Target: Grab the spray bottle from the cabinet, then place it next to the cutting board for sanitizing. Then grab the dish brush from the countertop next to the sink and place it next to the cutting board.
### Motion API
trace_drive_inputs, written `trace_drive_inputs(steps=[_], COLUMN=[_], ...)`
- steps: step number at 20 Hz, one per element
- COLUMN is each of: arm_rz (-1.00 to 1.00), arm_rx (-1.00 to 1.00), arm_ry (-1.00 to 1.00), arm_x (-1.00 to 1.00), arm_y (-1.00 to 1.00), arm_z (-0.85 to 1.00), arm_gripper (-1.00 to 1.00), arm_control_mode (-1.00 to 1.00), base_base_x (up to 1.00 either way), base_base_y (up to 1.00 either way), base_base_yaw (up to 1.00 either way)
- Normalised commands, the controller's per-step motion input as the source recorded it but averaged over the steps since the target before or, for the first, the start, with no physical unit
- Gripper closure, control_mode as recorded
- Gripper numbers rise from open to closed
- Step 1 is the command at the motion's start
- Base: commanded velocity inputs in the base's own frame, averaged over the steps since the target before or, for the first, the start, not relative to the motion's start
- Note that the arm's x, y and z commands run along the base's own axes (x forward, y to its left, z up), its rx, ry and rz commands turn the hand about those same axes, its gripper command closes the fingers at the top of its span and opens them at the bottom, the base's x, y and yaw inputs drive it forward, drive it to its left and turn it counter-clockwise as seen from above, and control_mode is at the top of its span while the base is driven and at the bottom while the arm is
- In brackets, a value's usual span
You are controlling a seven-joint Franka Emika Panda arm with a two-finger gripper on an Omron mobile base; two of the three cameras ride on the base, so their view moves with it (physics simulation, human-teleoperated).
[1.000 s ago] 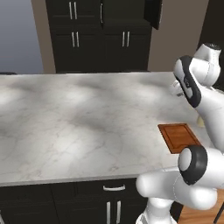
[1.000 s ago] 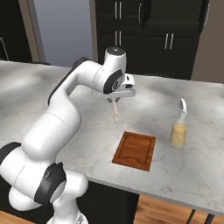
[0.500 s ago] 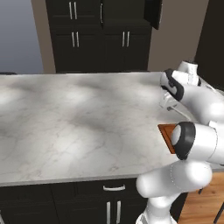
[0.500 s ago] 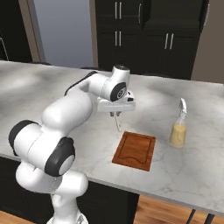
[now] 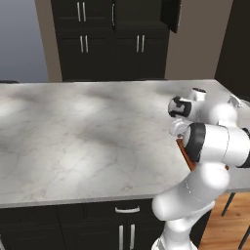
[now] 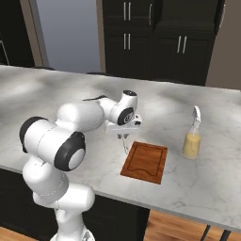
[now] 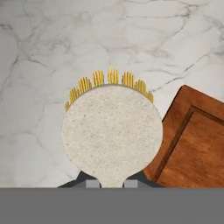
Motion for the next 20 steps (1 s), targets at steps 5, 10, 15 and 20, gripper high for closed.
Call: trace_drive_inputs(steps=[5,10,15,20], arm_rz=[0.00,-0.09,-0.14,-0.09], arm_rx=[0.00,0.03,0.05,0.01], arm_ry=[-0.07,-0.12,-0.13,-0.06], arm_x=[0.00,0.00,0.05,0.06], arm_y=[0.22,0.37,0.15,0.00], arm_z=[-0.79,-0.56,-0.40,-0.33], arm_gripper=[1.00,1.00,1.00,1.00], arm_control_mode=[-1.00,-1.00,-1.00,-1.00], base_base_x=[0.00,0.00,0.00,0.00], base_base_y=[0.00,0.00,0.00,0.00], base_base_yaw=[0.00,0.00,0.00,0.00])
